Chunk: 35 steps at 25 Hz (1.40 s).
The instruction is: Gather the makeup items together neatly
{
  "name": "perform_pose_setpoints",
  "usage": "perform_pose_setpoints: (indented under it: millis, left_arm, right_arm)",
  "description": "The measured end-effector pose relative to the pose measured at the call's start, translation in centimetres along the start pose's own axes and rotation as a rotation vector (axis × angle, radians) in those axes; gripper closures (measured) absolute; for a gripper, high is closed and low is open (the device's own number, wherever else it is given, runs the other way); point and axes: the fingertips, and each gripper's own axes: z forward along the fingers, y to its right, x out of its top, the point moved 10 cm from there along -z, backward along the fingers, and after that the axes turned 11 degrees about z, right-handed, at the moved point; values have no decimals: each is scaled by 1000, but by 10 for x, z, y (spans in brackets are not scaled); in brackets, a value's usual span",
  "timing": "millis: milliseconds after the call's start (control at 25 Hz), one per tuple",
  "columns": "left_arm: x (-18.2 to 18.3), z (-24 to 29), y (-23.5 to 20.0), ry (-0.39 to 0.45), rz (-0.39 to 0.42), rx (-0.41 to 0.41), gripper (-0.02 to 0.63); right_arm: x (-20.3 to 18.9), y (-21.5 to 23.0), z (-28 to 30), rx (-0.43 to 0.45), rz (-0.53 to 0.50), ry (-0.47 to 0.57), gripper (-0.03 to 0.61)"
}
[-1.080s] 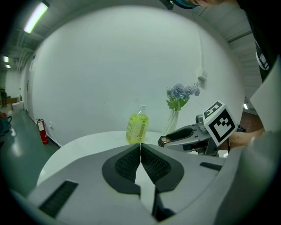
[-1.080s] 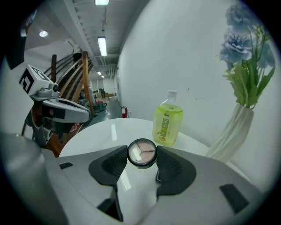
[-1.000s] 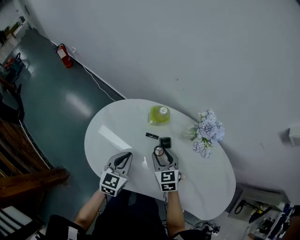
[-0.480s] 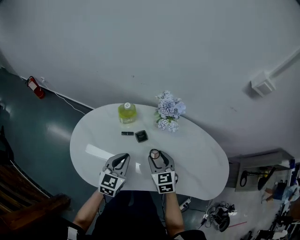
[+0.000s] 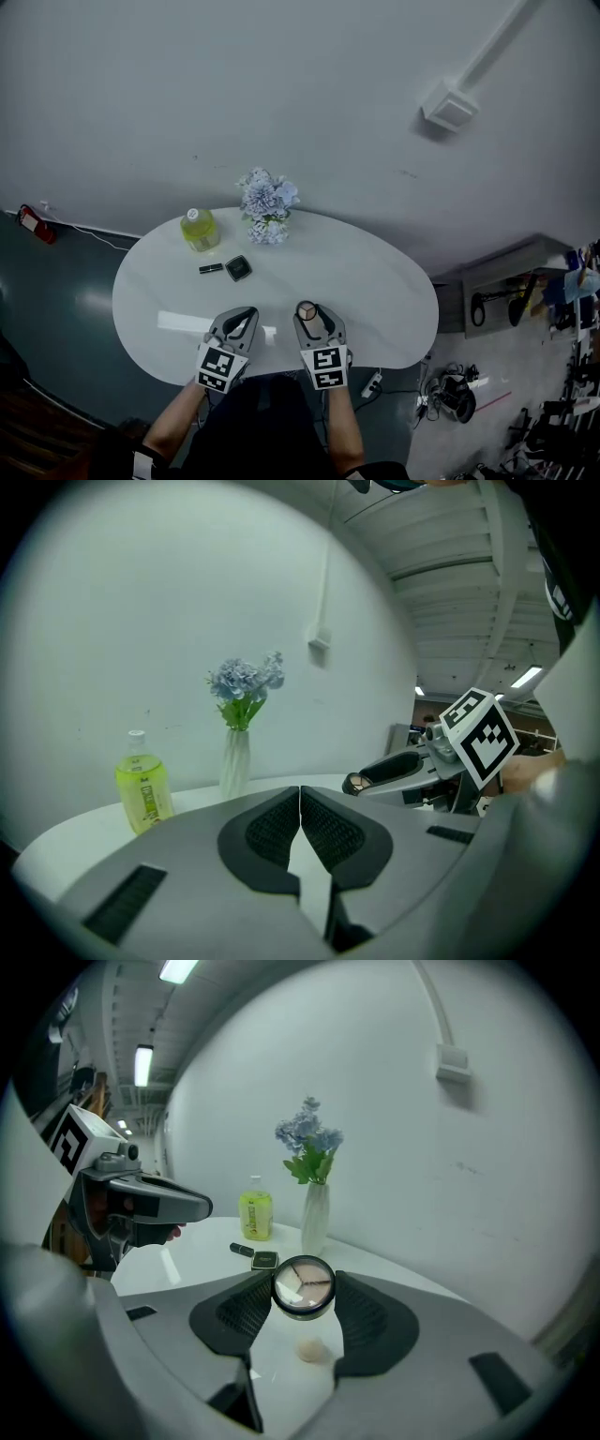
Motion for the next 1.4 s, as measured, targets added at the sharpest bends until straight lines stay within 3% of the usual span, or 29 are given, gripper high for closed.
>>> perform_pose_setpoints:
  millis: [240, 440, 1040, 1400]
  left_arm:
    - [11, 34, 31, -6, 7, -61, 594]
    - [8, 54, 49, -40, 2, -70, 594]
    - [-46, 91, 63, -176, -86, 26, 594]
    - [-69, 99, 69, -219, -128, 61, 594]
  right_arm:
    - [-18, 42, -18, -57, 49, -10, 348]
    - [-34, 69, -20, -56, 70, -34, 348]
    - [-93, 113, 43, 47, 73, -169, 348]
    - [-121, 125, 68, 65, 91, -211, 348]
